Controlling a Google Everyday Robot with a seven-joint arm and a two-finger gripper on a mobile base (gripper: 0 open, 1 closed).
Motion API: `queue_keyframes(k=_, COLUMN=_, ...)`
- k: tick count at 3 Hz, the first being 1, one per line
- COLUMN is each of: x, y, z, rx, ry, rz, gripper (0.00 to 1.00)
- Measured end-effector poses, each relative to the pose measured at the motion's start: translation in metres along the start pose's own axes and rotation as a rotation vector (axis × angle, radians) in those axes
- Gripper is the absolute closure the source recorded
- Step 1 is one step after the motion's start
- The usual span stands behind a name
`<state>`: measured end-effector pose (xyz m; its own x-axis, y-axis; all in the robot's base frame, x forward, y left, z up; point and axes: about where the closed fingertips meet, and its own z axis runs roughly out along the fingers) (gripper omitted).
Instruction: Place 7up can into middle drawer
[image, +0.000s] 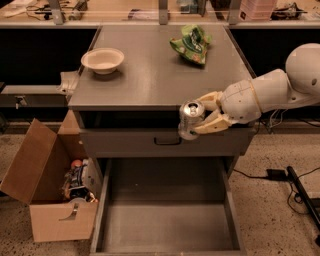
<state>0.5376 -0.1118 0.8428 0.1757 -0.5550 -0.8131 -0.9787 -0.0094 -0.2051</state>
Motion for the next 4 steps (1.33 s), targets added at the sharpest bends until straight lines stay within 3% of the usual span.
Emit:
queue_keyframes(k=1, x=0.000, y=0.000, z=0.000, rx=0.000, ry=0.000, rz=0.000, gripper=1.00)
queue_keyframes(k=2, x=0.040, y=0.020, z=0.033, rx=-0.012, ry=-0.010, rz=0.108, gripper=1.00)
queue_keyframes(k=3, x=0.112, y=0.063, z=0.080, rx=0.017, ry=-0.020, rz=0.254, gripper=1.00)
queue_keyframes(k=4, x=0.165, y=0.090, z=0.118, rx=0.010, ry=-0.057, rz=0.353, gripper=1.00)
